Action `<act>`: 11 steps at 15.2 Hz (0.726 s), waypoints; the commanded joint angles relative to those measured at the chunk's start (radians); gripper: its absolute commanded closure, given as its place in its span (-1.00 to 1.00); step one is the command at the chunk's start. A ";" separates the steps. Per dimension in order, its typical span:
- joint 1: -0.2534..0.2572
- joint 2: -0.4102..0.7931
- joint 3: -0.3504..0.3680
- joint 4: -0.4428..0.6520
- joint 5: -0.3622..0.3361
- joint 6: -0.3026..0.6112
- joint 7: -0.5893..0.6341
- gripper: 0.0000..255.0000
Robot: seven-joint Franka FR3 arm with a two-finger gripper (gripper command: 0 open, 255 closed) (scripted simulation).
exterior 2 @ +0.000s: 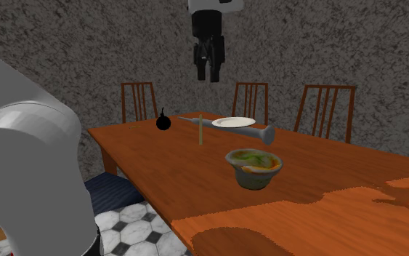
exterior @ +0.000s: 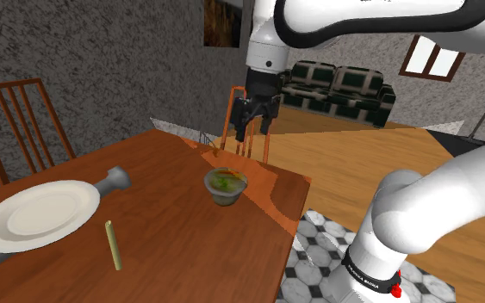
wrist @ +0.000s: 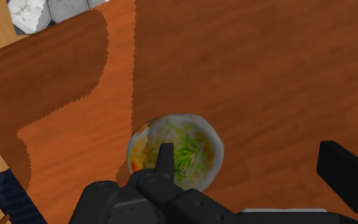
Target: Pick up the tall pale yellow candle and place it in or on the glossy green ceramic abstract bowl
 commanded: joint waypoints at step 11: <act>0.018 0.351 0.244 0.153 0.002 0.187 0.299 -1.00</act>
